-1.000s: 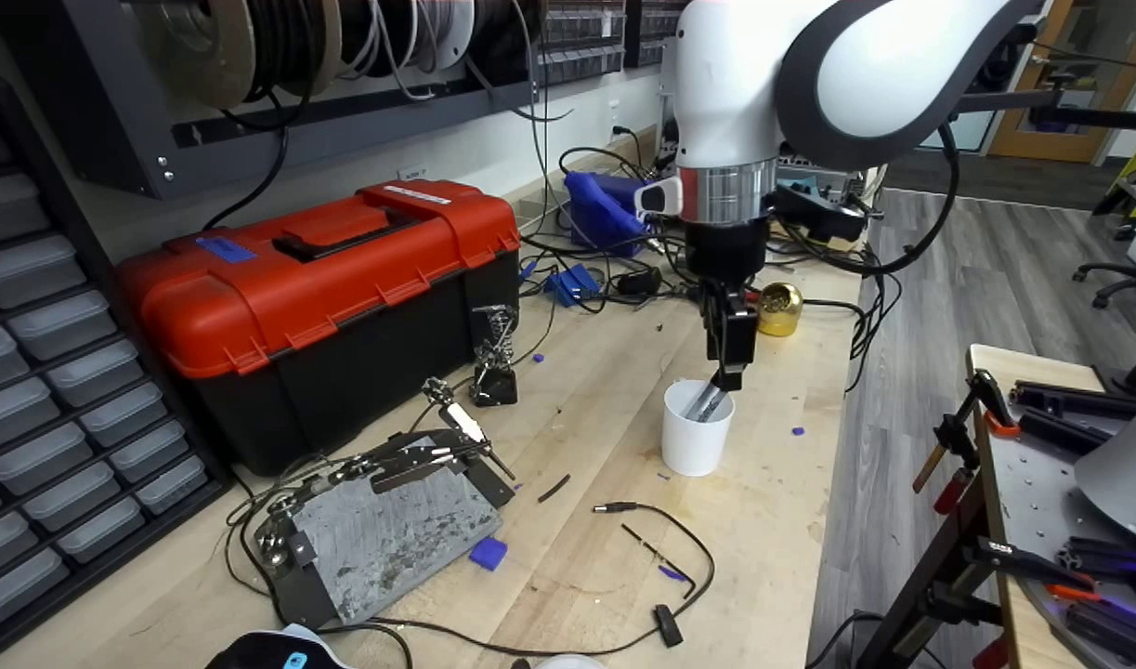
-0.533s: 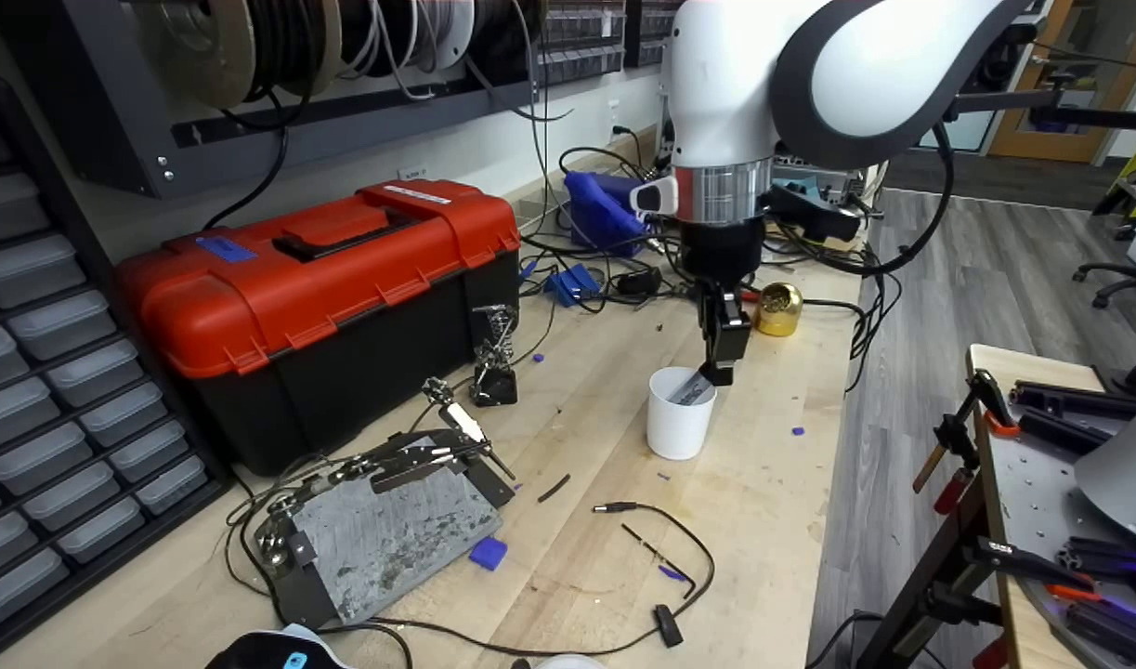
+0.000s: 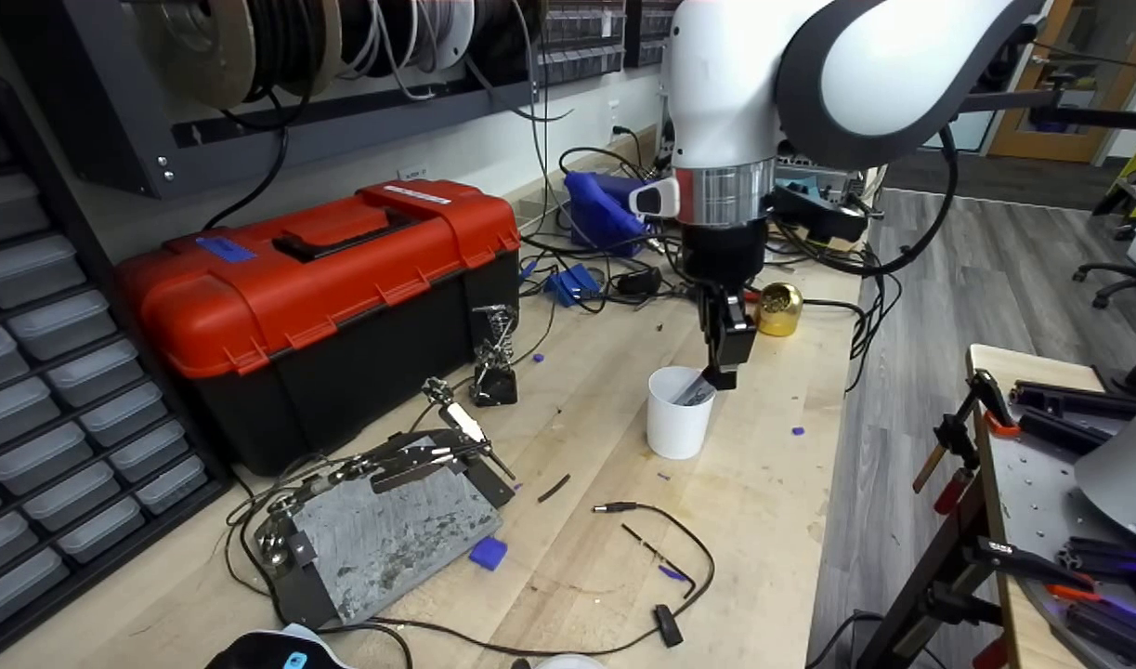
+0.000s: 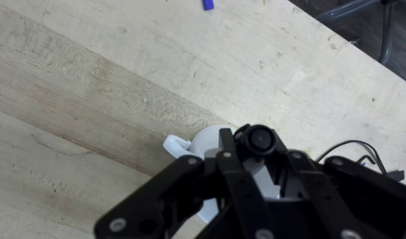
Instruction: Pick up the pen from the cup and put it on the table.
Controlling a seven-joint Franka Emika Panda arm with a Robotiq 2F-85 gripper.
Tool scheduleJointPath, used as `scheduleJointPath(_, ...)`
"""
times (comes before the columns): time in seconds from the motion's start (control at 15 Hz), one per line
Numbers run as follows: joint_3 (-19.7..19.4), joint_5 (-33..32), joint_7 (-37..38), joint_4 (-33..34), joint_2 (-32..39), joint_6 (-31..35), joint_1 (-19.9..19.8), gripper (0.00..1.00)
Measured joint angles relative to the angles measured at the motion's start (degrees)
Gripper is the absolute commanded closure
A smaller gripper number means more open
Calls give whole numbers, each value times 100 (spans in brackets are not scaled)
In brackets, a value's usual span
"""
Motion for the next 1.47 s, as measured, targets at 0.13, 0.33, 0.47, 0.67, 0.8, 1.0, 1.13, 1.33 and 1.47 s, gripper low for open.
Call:
scheduleJointPath(0.13,6,-54,0,14,-82,-81,0,94)
scheduleJointPath(0.33,7,-240,24,83,-248,-309,0,94)
scheduleJointPath(0.47,7,-382,68,143,-372,-507,0,94)
scheduleJointPath(0.67,5,-621,149,252,-541,-810,-3,94)
scheduleJointPath(0.8,-1,-773,217,337,-631,-978,-4,94)
scheduleJointPath(1.0,-25,-989,329,489,-746,-1212,-10,94)
scheduleJointPath(1.13,-65,-1135,394,597,-793,-1288,-33,94)
scheduleJointPath(1.33,-176,-1268,433,682,-799,-1283,-128,94)
scheduleJointPath(1.47,-275,-1379,433,682,-782,-1188,-207,94)
